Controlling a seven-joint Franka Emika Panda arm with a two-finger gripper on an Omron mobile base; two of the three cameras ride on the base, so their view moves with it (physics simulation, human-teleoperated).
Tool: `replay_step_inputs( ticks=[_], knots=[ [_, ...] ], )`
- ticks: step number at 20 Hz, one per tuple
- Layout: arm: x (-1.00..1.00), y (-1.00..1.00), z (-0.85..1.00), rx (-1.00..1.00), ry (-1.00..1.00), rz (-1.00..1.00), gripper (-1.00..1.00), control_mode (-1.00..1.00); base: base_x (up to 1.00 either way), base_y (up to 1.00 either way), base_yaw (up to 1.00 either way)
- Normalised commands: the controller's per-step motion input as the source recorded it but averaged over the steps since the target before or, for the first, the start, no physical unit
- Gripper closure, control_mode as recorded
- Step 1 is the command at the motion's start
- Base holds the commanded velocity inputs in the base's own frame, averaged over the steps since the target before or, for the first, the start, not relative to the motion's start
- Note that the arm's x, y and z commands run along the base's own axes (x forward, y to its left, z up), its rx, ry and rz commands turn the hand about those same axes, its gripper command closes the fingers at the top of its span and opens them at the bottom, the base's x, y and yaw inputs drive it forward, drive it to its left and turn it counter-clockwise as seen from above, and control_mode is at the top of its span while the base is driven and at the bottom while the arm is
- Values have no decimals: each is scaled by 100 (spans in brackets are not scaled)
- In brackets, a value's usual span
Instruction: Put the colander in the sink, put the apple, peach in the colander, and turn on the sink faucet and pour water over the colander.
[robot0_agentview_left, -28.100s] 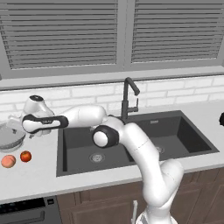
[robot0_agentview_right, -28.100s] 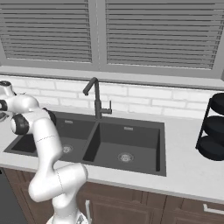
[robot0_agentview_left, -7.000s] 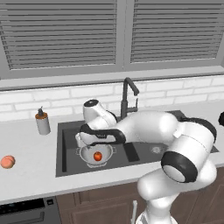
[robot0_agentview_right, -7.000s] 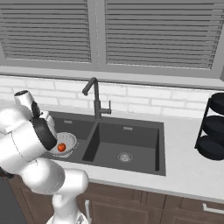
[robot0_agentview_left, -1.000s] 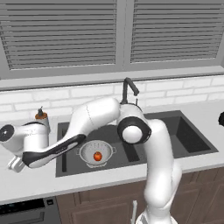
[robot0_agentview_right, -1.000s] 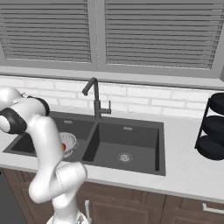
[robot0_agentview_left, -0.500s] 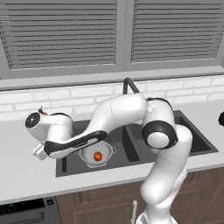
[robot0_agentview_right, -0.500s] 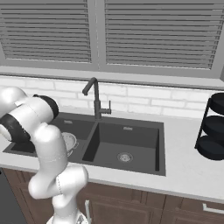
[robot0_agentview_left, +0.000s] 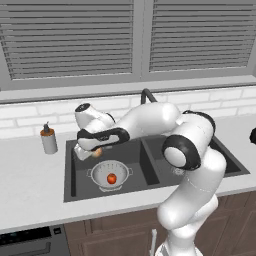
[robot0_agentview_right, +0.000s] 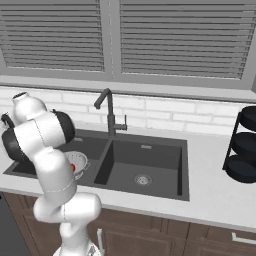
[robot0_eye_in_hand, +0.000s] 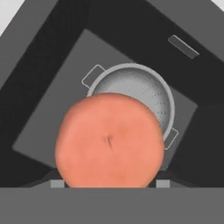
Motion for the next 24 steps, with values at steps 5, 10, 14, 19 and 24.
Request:
replay_step_inputs(
  ticks=[5,10,14,19,24],
  knots=[
    [41,-61,-39,0,16,0,100,-100,0,0,0],
    [3,-25,-50,0,5,-1,100,-100,0,0,0],
    [1,-13,-75,0,0,-1,100,-100,0,0,0],
    [0,-6,-70,0,0,0,100,-100,0,0,0],
    [0,0,-51,1,0,0,100,-100,0,0,0]
  ],
)
